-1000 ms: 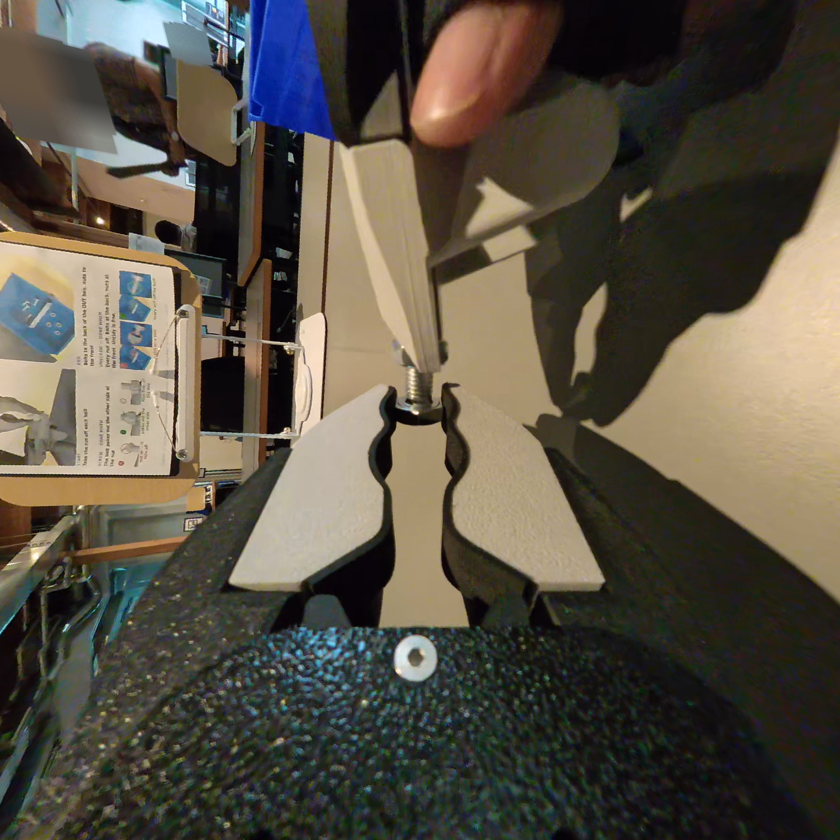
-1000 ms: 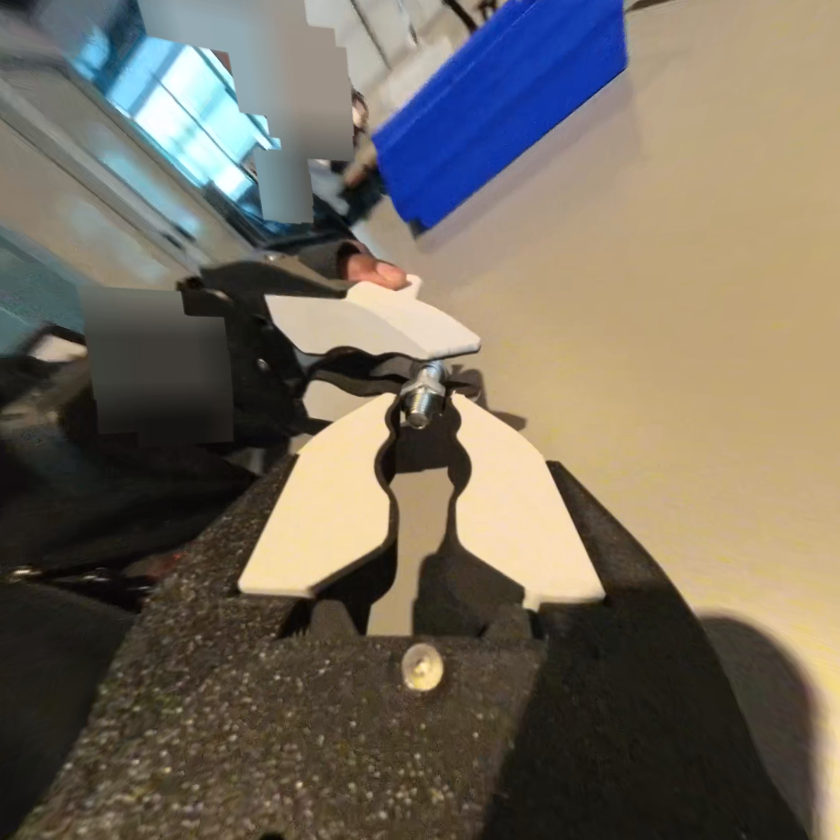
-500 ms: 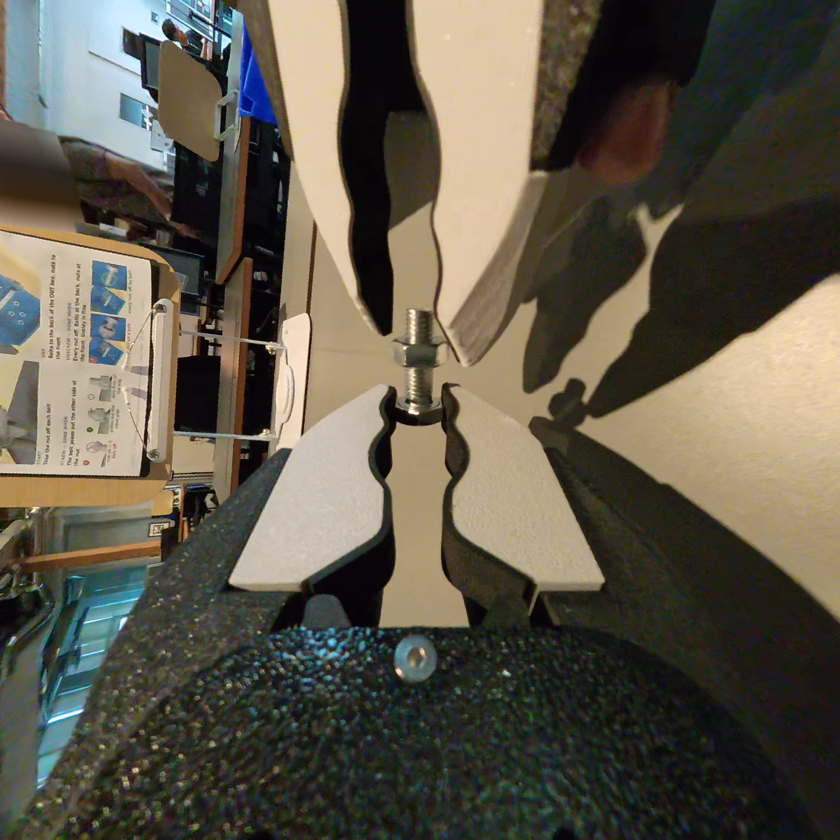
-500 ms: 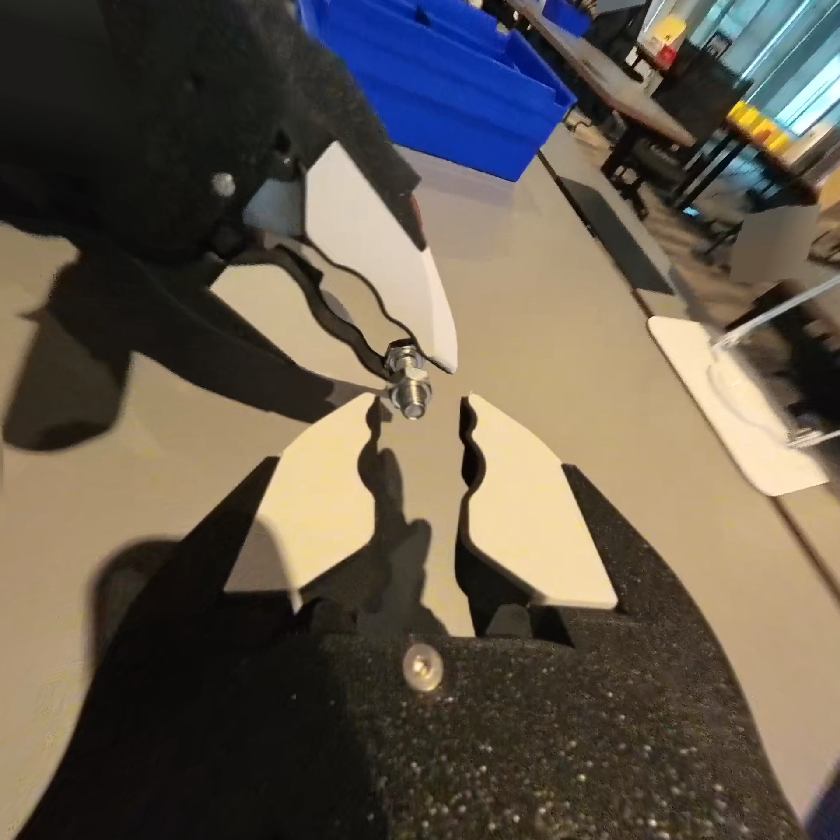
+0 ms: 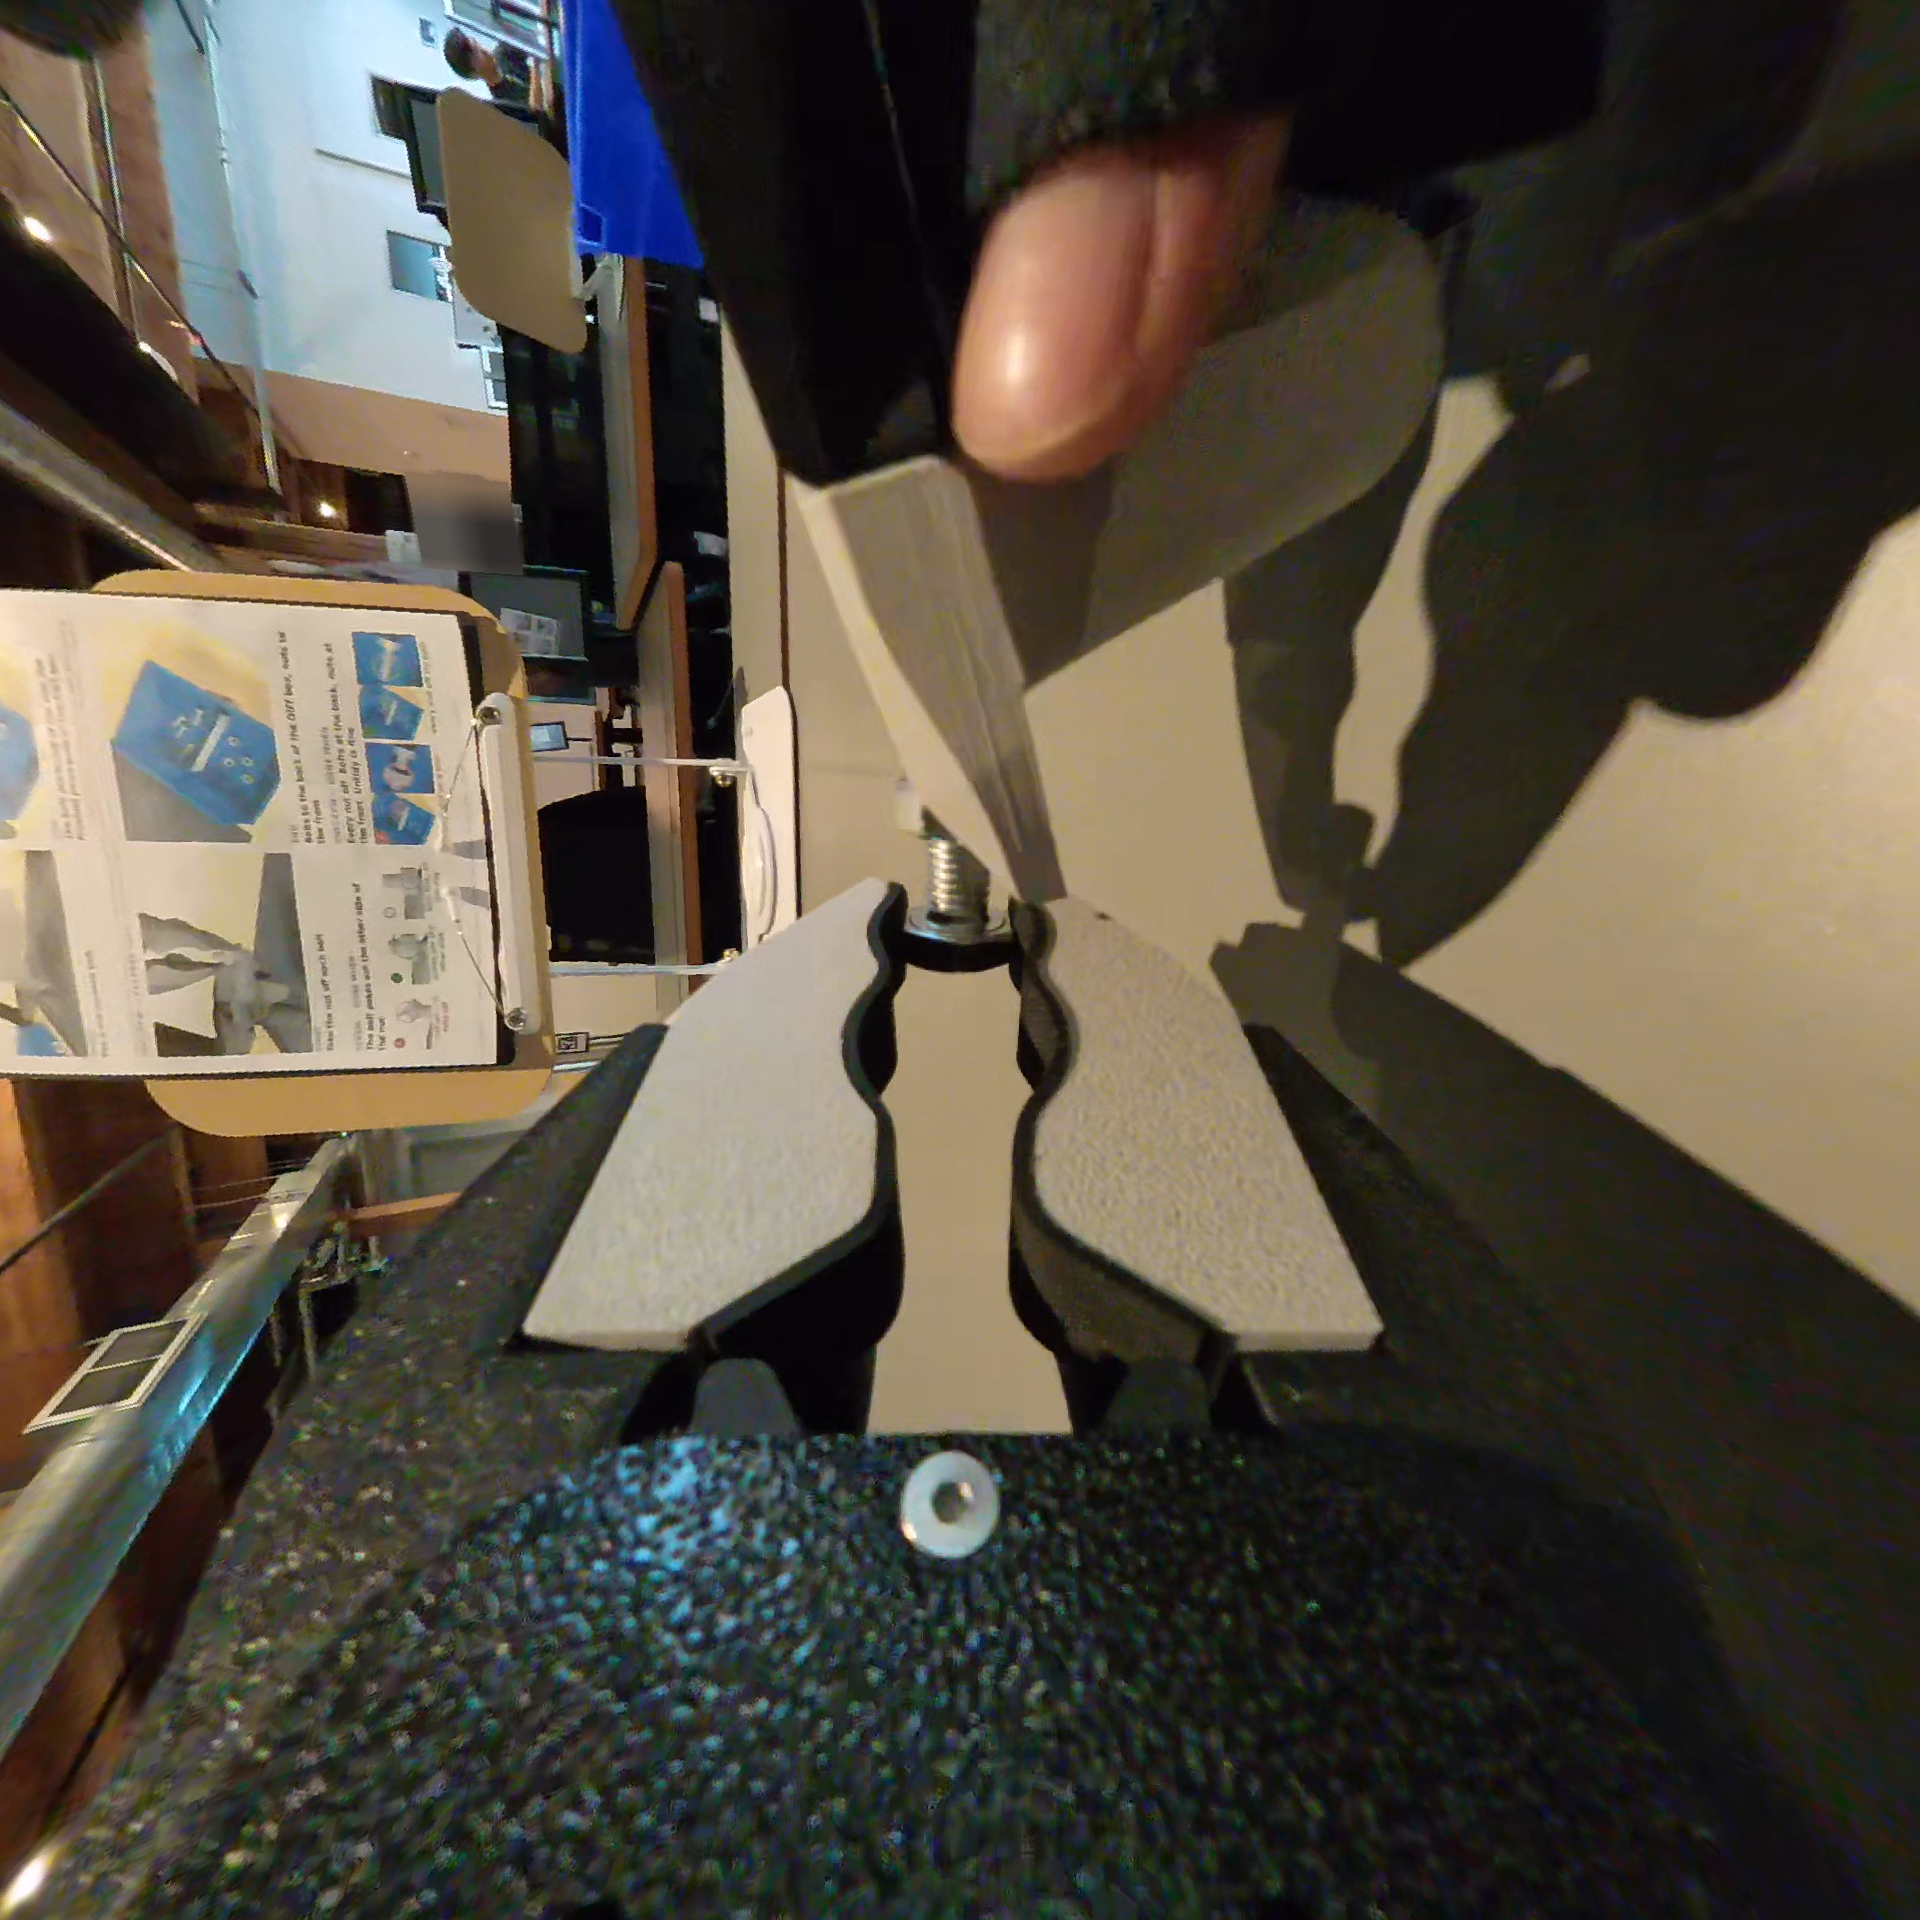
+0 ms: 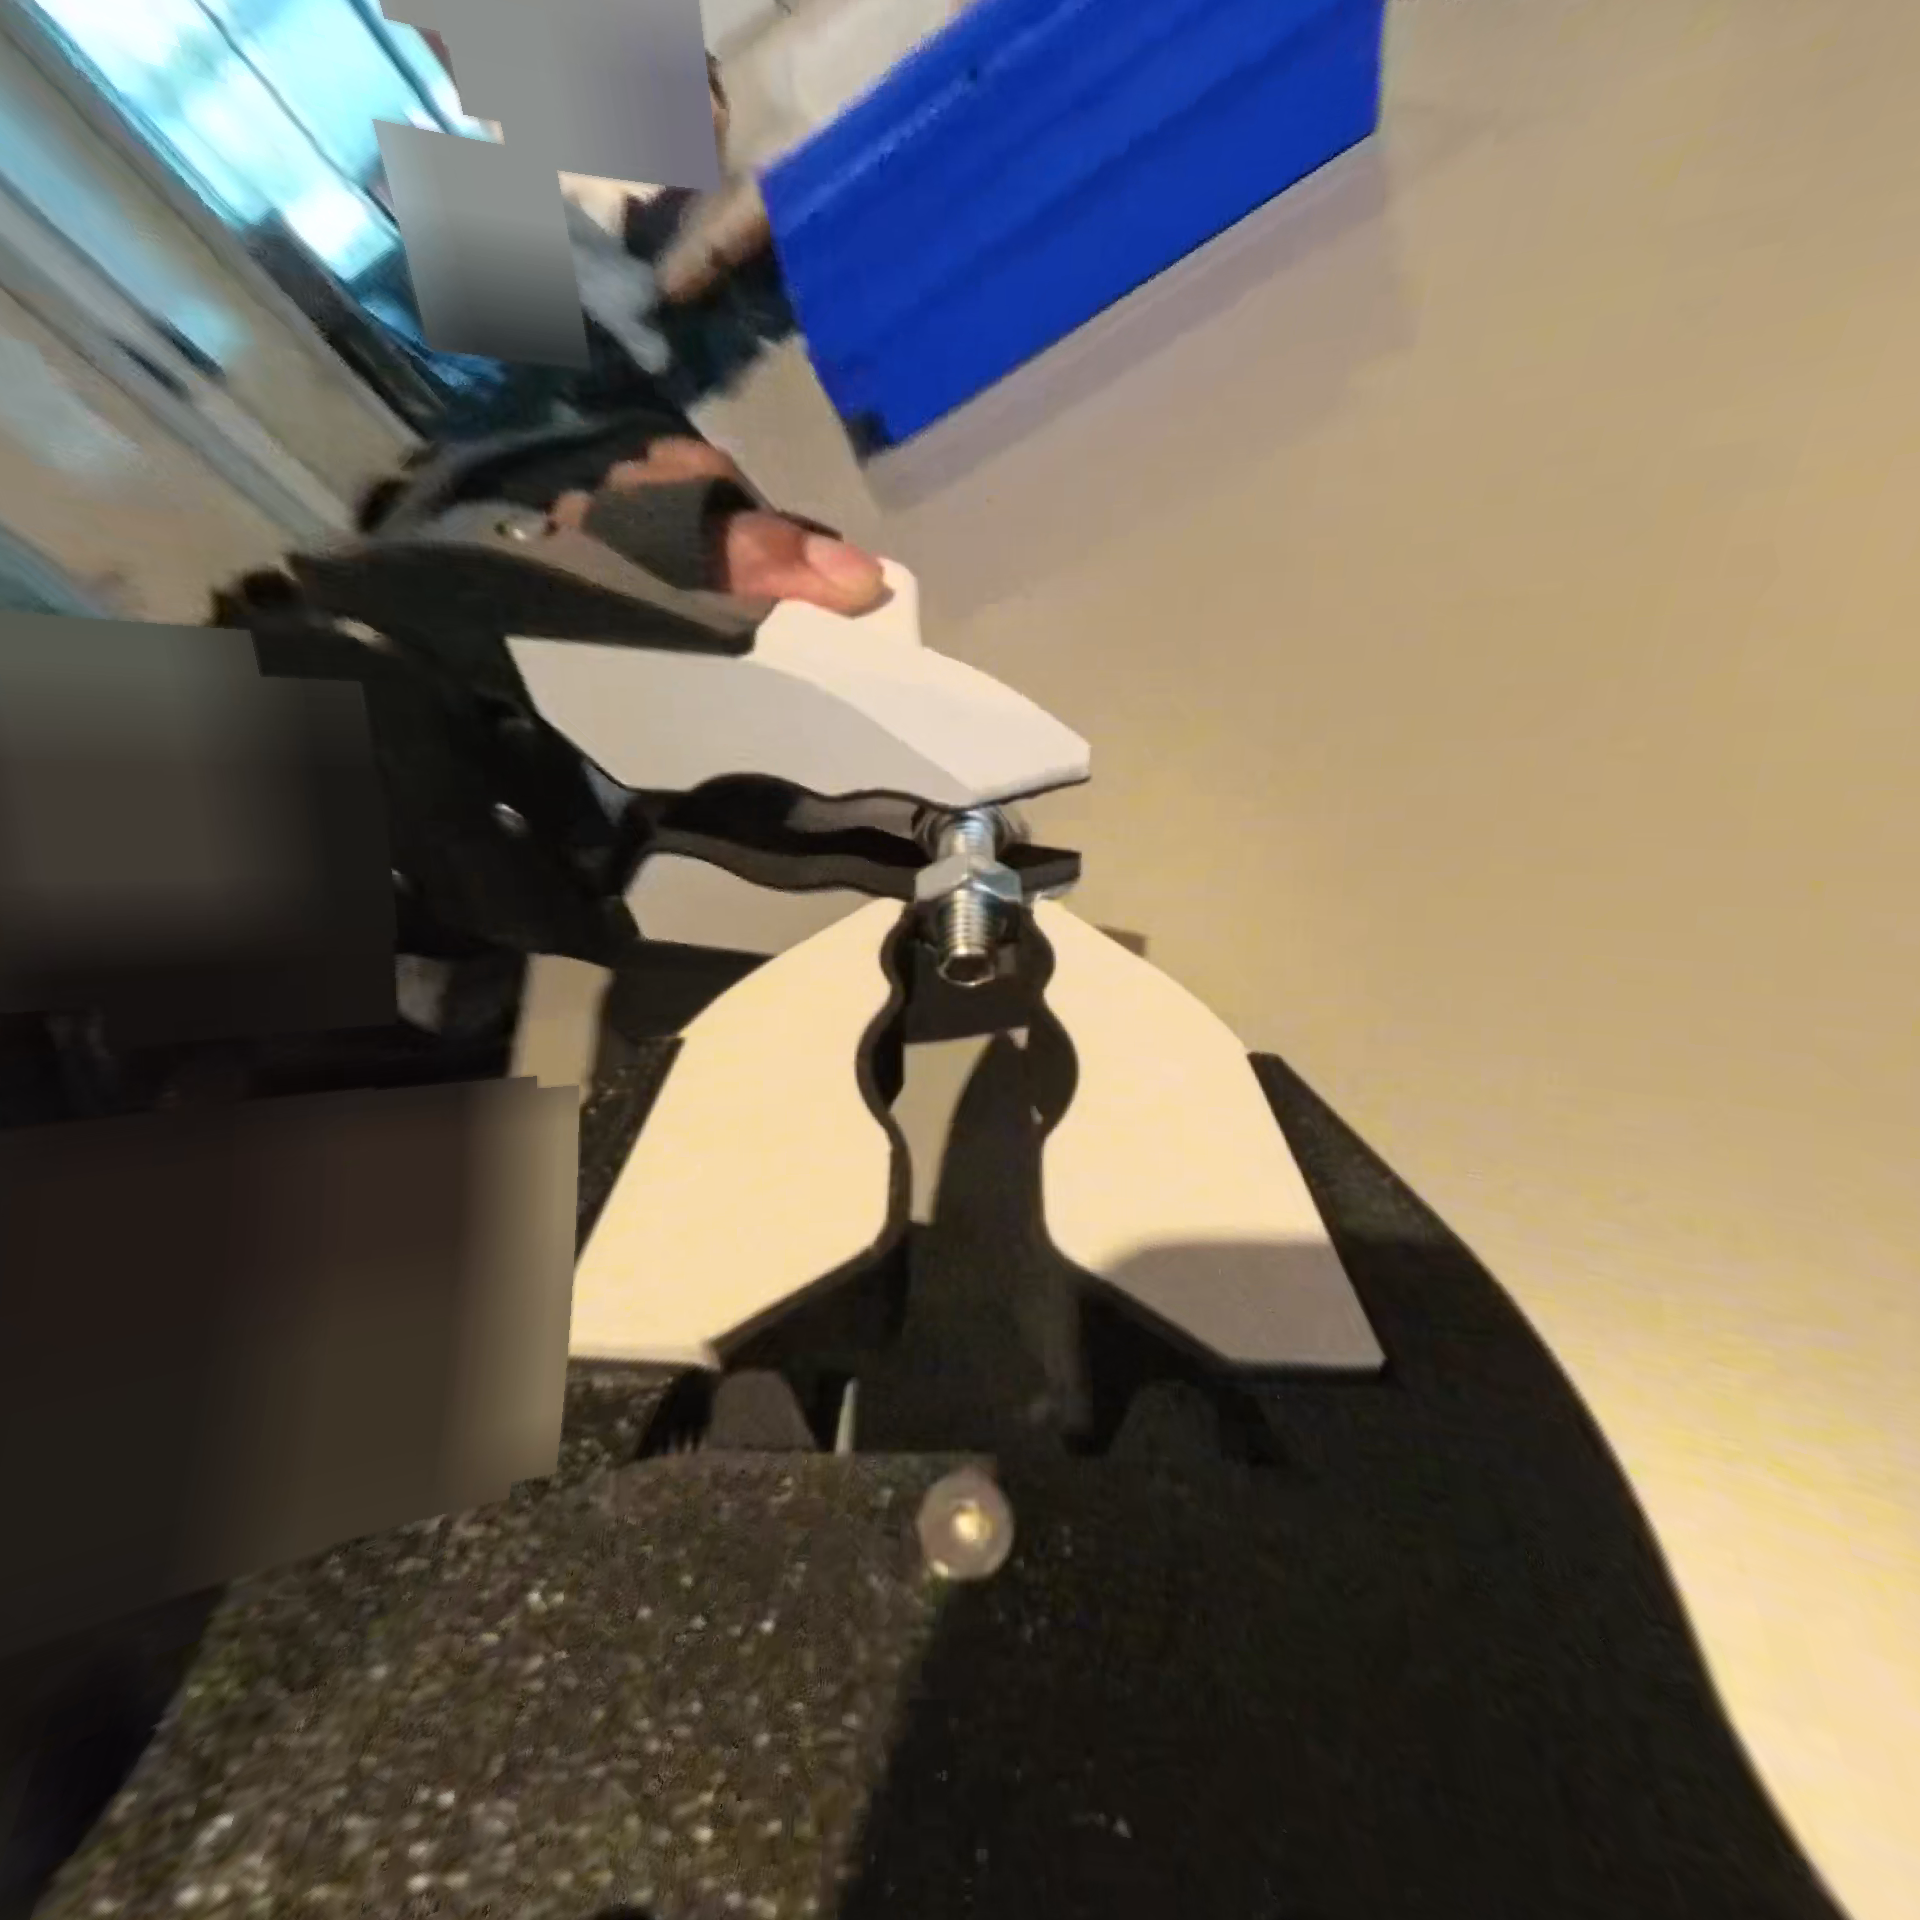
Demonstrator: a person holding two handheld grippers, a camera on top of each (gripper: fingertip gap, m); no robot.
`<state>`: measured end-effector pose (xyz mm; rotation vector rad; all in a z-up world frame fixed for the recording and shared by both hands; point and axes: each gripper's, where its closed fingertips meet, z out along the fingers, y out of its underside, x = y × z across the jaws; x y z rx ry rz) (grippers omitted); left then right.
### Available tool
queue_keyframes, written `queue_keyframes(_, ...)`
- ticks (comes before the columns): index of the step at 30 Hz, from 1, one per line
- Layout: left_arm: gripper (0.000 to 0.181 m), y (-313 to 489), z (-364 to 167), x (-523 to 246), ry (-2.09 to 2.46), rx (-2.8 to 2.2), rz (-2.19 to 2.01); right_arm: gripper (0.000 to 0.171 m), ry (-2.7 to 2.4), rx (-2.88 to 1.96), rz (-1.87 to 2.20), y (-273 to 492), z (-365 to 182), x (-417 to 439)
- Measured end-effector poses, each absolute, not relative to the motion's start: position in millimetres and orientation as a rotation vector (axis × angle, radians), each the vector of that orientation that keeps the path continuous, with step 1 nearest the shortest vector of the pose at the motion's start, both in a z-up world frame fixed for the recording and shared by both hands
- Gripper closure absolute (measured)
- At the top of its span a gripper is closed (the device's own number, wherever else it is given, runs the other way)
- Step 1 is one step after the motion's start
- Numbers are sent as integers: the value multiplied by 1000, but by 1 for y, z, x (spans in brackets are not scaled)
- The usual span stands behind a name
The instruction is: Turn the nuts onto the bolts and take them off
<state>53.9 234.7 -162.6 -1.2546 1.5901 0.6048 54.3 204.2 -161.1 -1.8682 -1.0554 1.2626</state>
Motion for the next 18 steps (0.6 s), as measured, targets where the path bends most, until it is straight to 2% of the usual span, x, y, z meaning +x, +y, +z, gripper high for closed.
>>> queue_keyframes(4,163,233,-162,57,1575,-1275,551,139,-1054,-1810,1320,206,-153,58)
queue_keyframes(7,163,234,-162,55,1563,-1299,516,130,-1190,-1716,997,213,-159,64)
queue_keyframes(13,163,234,-161,53,1552,-1332,451,137,-1371,-1378,425,219,-147,67)
queue_keyframes(18,163,230,-163,58,1578,-1316,399,140,-1469,-1244,254,213,-149,66)
